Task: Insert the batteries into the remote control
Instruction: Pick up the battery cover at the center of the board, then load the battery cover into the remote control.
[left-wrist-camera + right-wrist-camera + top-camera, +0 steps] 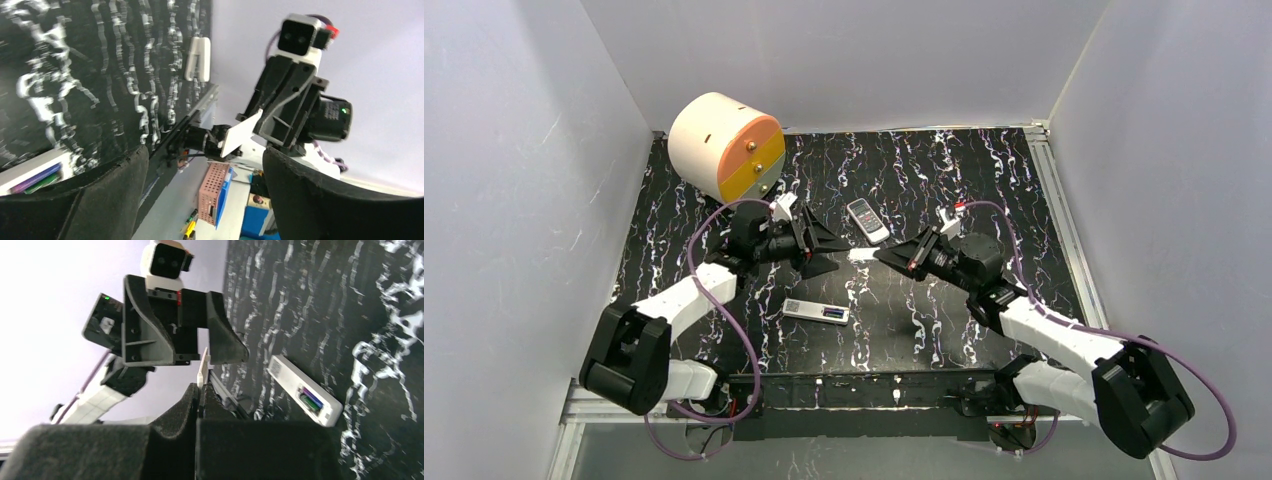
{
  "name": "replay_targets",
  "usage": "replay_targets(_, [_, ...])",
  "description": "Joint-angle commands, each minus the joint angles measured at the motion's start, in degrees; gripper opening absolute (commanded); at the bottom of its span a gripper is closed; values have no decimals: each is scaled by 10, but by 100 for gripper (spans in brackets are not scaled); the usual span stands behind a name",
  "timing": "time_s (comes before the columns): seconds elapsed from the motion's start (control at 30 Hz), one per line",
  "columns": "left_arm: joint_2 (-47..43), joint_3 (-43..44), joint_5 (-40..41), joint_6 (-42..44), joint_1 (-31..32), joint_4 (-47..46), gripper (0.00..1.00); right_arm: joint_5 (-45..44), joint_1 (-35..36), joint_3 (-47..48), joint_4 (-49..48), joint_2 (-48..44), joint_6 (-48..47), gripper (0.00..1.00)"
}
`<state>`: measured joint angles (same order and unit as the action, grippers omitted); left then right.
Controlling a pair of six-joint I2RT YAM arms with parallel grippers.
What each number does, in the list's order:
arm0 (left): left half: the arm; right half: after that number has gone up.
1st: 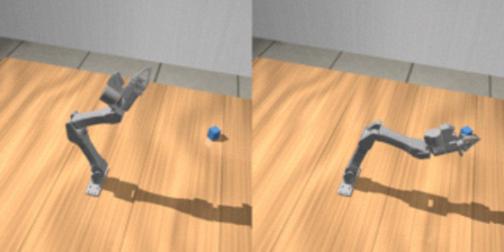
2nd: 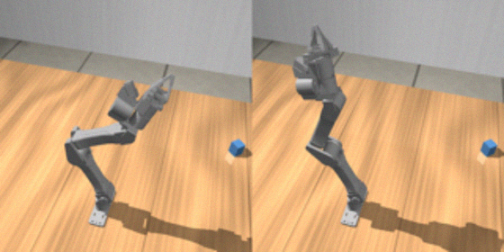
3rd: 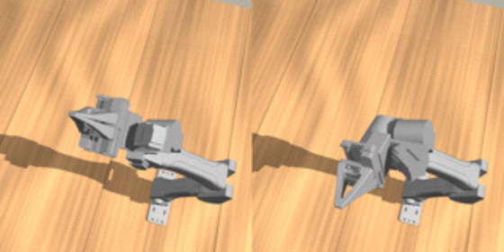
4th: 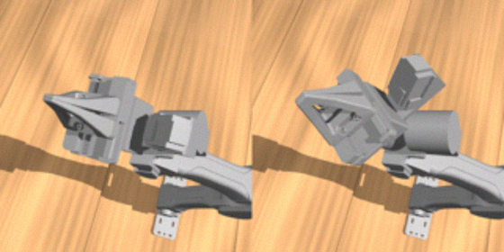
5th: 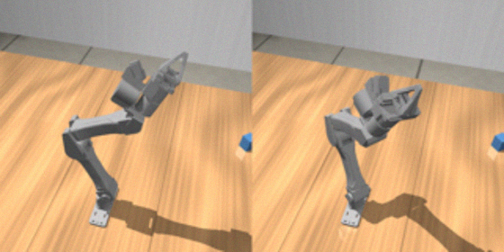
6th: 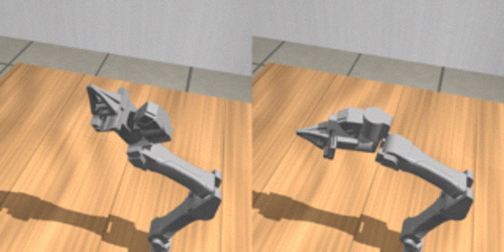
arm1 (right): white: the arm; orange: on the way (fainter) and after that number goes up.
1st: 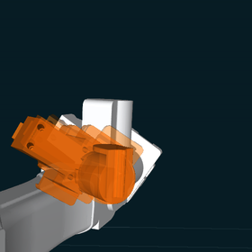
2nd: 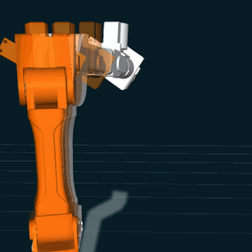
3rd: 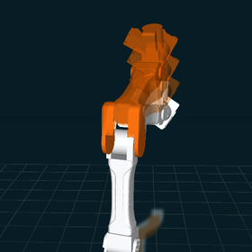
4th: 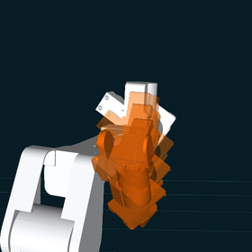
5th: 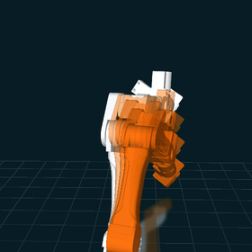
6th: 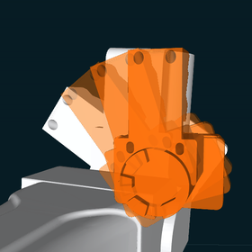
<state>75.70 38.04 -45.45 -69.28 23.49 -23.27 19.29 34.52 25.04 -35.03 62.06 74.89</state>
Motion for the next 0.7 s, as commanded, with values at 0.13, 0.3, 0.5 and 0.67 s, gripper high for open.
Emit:
replay_targets(0.13, [-114,43,262,299,-16,443,87,-118,112,-9,122,6,-86,1])
replay_targets(0.3, [-177,18,386,343,-19,536,91,-175,183,-27,78,48,-78,1])
replay_targets(0.5, [-195,-39,411,288,-20,515,90,-265,235,-33,20,101,-38,1])
replay_targets(0.67, [-188,-93,397,242,-19,412,84,-315,260,-21,3,131,-17,1])
